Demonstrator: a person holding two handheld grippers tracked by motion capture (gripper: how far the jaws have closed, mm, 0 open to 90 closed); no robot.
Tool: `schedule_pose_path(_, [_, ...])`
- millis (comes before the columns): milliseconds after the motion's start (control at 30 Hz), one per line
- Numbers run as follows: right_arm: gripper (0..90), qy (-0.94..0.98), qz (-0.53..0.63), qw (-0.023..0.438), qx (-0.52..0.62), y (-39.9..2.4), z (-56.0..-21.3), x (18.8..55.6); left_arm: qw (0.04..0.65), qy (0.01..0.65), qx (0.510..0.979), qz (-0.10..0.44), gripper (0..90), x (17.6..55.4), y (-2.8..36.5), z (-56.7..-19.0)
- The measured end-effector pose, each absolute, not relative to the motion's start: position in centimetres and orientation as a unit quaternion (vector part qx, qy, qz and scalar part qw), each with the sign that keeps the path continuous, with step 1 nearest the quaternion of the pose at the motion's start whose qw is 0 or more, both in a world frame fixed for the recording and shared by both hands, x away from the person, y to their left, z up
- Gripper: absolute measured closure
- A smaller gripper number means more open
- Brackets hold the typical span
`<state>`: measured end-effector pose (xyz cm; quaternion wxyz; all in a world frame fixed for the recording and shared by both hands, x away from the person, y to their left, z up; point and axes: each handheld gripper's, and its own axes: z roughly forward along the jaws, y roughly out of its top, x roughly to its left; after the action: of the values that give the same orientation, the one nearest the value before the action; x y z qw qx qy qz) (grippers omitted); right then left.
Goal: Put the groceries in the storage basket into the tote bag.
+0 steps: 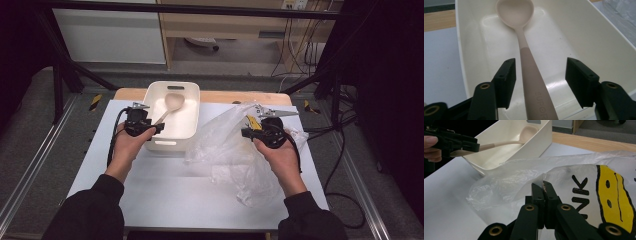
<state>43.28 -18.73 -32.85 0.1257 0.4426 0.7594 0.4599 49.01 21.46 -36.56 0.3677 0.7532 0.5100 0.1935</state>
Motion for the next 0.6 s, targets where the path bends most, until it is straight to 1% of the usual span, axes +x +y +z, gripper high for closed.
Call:
schedule_pose_path(67, [90.0,0.76,0.459,0.126,0.443,-18.75,-32.86,43.27,0.366,0.513,0.753,0.19,46.5,49.07,21.54,-36.63])
schedule_pose_path(100, [90.0,0.76,0.459,0.125,0.443,-18.78,-32.86,43.27,0.366,0.514,0.753,0.188,49.4,49.09,21.57,-36.64])
schedule_pose_path(267, [90.0,0.76,0.458,0.127,0.443,-18.94,-32.9,43.33,0.36,0.518,0.754,0.181,56.3,49.16,21.52,-36.79])
schedule_pose_path(367, [90.0,0.76,0.457,0.127,0.444,-19.03,-32.96,43.35,0.356,0.52,0.755,0.18,57.9,49.1,21.57,-36.91])
schedule_pose_path(600, [90.0,0.761,0.455,0.128,0.445,-19.21,-33.07,43.26,0.354,0.528,0.753,0.167,58.4,49.3,21.75,-37.17])
